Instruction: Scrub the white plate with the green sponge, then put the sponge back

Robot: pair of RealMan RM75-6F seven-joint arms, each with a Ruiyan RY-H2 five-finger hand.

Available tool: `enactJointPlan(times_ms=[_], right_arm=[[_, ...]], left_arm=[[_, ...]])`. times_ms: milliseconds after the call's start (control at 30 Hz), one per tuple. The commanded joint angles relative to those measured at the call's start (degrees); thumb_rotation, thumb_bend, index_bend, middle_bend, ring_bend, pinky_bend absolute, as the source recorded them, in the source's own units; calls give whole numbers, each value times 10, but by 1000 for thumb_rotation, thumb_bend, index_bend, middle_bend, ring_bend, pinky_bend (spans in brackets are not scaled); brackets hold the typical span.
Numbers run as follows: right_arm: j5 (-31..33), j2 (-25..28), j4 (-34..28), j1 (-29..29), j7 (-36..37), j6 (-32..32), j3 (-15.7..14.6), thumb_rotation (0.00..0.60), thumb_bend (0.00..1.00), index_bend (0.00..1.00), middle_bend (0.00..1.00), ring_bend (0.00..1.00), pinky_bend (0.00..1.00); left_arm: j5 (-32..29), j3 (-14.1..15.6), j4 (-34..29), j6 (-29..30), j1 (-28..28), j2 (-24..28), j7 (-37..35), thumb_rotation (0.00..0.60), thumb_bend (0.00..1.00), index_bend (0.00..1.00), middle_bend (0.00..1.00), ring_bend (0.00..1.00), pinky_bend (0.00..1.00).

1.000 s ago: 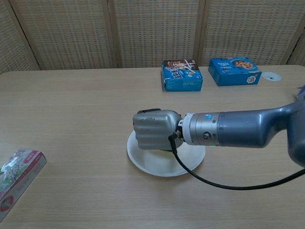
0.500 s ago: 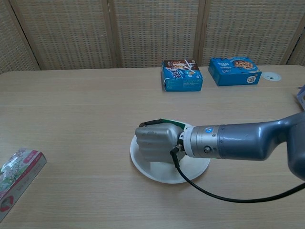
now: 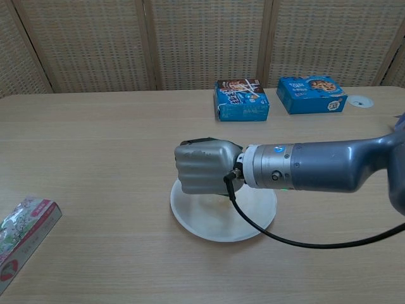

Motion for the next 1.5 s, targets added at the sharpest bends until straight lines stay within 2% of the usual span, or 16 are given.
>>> enactJointPlan(times_ms=[33,267,633,900,1100,1267,1500], right_arm=[[12,10,-15,-1,-11,-10,4,600,414,615,620,423,622],[25,2,-14,-9,-19,-26,-10,600,414,616,621,423,622],[24,-37,54,-15,-9,-32,-32,600,414,617,621,424,622],[25,-48,72,-17,-5,-28,-34,600,415,619,622,427,622],[25,-28,60,-6,-6,-12,-13,600,416,621,623,427,622],[33,-2,26,2,-13,-7,4,600,416,621,624,427,622],[39,3,-6,-1,-18,-14,-4,600,416,622,624,427,622]], left_arm=[[-1,0,1,-3,-2,-2,2,600,0,0,0,0,0],[-4,1,-1,-3,-3,-4,9,600,0,0,0,0,0],[-6,1,1,-4,-3,-5,9,600,0,0,0,0,0],[-8,1,3,-6,-4,-6,9,600,0,0,0,0,0],[-10,1,4,-7,-4,-6,7,600,0,0,0,0,0],[-9,1,2,-7,-5,-5,8,600,0,0,0,0,0],[-9,2,1,-7,-5,-6,11,600,0,0,0,0,0]])
